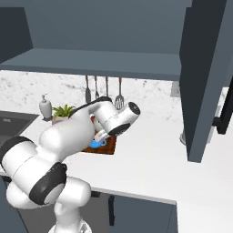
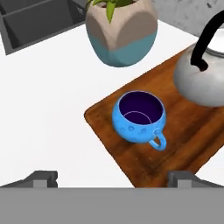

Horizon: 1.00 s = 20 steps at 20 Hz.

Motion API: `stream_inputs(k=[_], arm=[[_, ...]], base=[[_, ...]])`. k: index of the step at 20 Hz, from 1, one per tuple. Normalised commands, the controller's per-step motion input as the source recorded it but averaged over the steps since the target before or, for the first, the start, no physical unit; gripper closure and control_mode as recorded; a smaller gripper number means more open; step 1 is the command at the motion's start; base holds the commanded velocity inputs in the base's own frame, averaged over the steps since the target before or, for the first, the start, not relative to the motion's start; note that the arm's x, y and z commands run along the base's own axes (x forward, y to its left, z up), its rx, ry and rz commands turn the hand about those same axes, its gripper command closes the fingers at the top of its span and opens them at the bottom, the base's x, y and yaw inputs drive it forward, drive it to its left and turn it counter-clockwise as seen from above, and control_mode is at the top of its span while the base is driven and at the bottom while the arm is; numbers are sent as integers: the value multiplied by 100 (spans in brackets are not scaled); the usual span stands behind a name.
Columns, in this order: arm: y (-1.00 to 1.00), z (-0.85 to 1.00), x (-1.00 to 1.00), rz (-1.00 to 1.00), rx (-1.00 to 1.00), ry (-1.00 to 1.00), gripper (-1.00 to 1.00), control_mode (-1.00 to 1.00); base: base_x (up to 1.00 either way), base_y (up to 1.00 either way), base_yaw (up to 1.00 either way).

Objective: Pick the kettle from the counter and place it on the tray. Then pick the mug from the cabinet and place it on the tray. Then close the cabinet doors.

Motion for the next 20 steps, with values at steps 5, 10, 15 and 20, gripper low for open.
stream_inputs(k=[5,10,15,20], arm=[[14,61,-39,-18,0,-1,-100,-100],[15,56,-46,-5,0,0,-100,-100],[18,47,-46,-3,0,-6,-100,-100],[14,41,-48,-2,-3,-7,-100,-100]], base=[[0,0,0],[0,0,0],[0,0,0],[0,0,0]])
